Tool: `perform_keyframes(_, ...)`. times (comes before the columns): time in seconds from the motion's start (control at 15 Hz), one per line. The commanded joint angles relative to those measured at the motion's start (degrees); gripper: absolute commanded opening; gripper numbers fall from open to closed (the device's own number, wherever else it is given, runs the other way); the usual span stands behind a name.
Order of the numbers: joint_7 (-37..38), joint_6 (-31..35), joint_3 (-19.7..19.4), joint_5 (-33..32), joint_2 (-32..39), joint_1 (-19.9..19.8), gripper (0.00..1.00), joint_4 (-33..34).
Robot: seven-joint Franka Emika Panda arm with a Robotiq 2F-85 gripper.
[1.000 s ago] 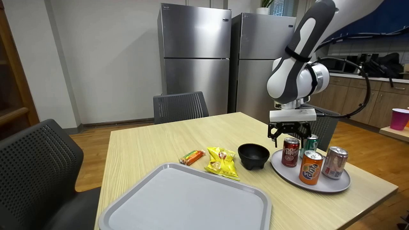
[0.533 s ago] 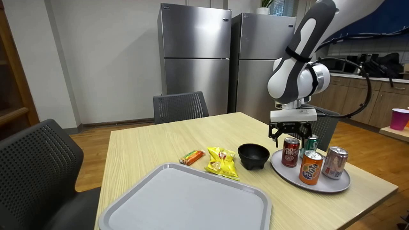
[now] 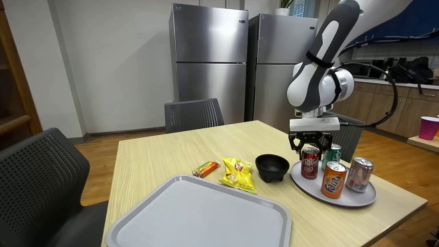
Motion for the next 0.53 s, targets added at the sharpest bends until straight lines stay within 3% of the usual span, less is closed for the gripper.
perform_keyframes(0.0, -1.36, 1.13, -0.12, 0.39, -0.22, 0.16, 0.39, -0.56)
perform_keyframes(0.47, -1.81, 2.03, -0.55, 0.14, -3.21, 0.27, 0.39, -1.82)
